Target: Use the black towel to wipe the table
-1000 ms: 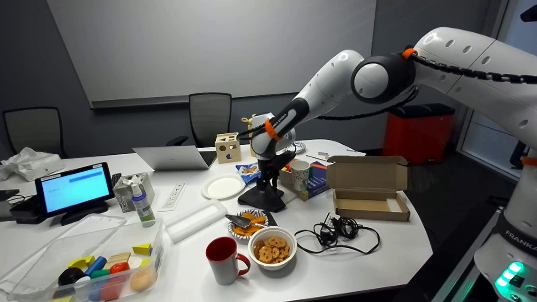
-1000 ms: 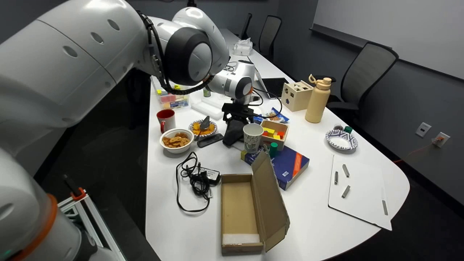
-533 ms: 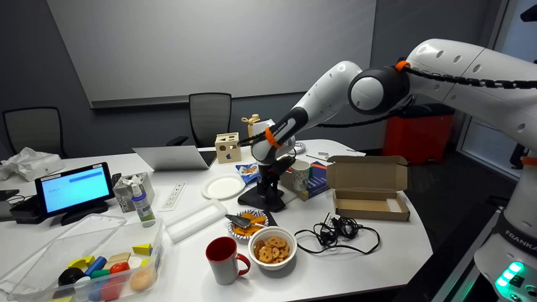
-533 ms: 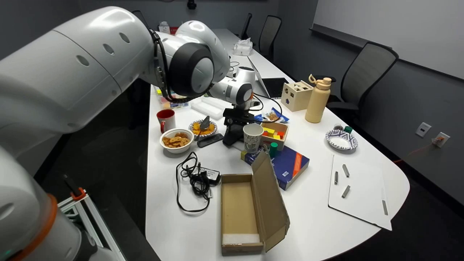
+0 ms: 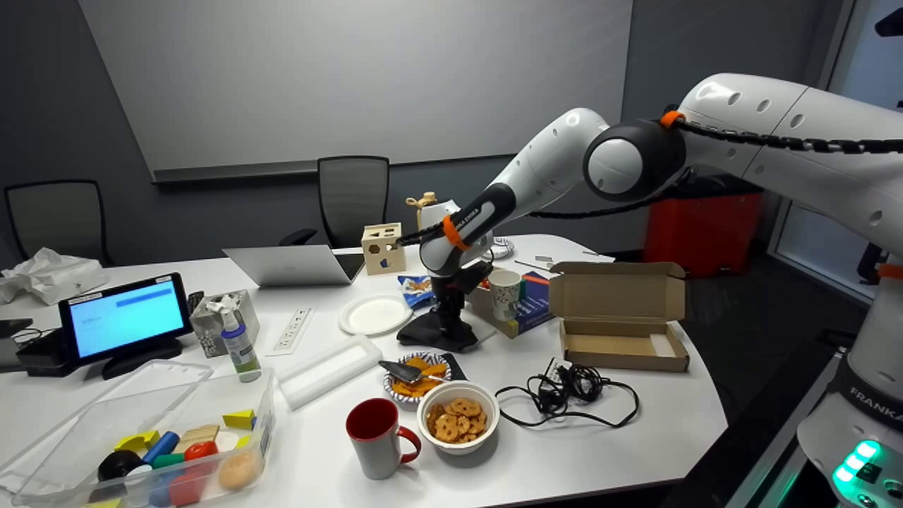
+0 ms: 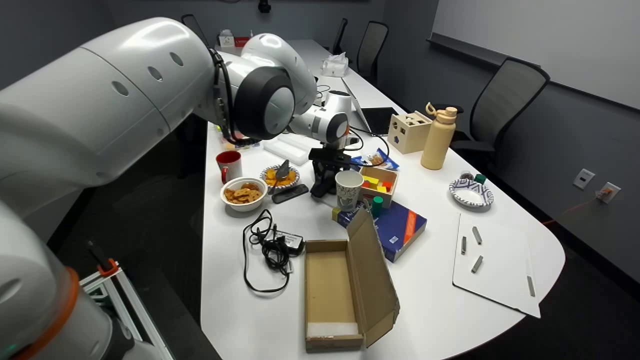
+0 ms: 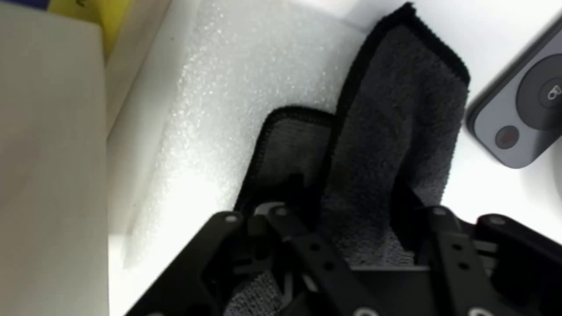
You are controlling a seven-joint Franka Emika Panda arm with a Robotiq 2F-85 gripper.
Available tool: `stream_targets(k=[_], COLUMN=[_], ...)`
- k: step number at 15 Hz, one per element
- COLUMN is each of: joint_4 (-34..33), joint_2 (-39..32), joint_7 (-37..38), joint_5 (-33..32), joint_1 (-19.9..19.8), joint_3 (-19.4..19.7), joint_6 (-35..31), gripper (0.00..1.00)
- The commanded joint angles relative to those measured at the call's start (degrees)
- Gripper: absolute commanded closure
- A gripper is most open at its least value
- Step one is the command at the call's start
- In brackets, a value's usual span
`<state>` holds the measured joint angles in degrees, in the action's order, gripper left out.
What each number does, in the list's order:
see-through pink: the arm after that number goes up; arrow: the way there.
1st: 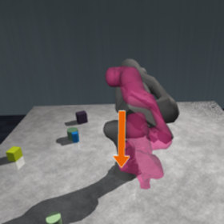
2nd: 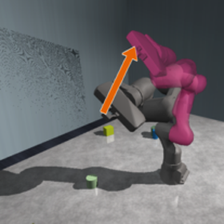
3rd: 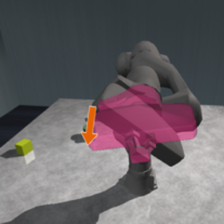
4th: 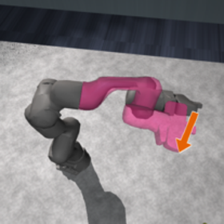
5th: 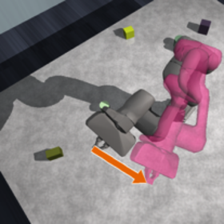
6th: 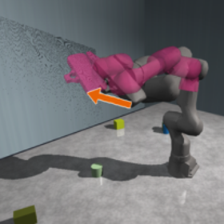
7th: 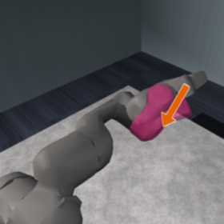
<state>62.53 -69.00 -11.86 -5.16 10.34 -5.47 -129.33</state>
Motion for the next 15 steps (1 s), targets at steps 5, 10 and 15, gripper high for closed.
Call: stream_targets(k=[5,10,15], joint_4=[-2.4,1.4,5.6], joint_2=[-0.7,4.4,12.7], joint_7=[-0.5,-0.7,1.7], joint_5=[-1.8,-2.5,-1.2], joint_1=[1.1,1.1,1.3], joint_3=[0.8,1.0,0.5], joint_6=[2.9,3.2,16.7], gripper=[1.0,0.97,0.97])
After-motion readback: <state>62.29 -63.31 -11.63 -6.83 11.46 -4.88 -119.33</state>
